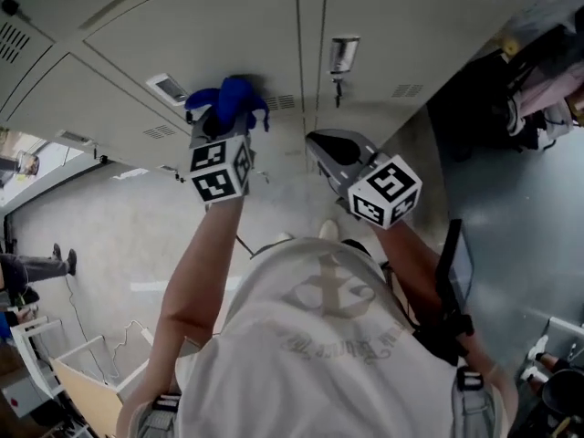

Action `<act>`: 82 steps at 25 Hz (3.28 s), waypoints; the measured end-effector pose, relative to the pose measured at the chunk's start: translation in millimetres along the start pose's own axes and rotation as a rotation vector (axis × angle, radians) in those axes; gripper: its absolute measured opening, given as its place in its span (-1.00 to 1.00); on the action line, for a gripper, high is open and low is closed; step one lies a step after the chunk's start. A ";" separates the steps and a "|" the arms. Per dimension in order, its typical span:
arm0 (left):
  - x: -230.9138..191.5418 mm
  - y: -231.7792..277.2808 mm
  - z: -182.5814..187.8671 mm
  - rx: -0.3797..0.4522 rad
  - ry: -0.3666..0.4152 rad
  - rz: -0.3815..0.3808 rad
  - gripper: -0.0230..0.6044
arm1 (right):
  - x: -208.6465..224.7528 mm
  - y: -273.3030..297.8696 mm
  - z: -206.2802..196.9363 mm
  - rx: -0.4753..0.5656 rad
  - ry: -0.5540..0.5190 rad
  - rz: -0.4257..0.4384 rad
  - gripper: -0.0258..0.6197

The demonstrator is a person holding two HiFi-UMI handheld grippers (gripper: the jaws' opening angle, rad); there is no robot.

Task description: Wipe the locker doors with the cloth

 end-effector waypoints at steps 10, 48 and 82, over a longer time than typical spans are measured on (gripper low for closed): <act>43.7 15.9 -5.4 -0.001 -0.004 -0.083 -0.54 | 9.7 -14.4 3.2 -0.030 -0.001 -0.016 -0.90; 48.8 25.0 -43.1 -0.024 0.064 -0.158 -0.54 | 16.7 -26.3 -8.2 -0.048 0.043 0.039 -0.90; -87.4 -12.0 -115.0 -0.189 -0.148 0.264 -0.53 | -4.1 4.4 -17.1 -0.074 0.043 0.018 -0.90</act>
Point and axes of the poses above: the fingertips, and each gripper's own axes: y forward along the fingers, x to its right, z out of its top, the point moved 9 cm from there along -y, backward along the fingers, and after that the axes turned 11 degrees about x, right-handed, at the moved point
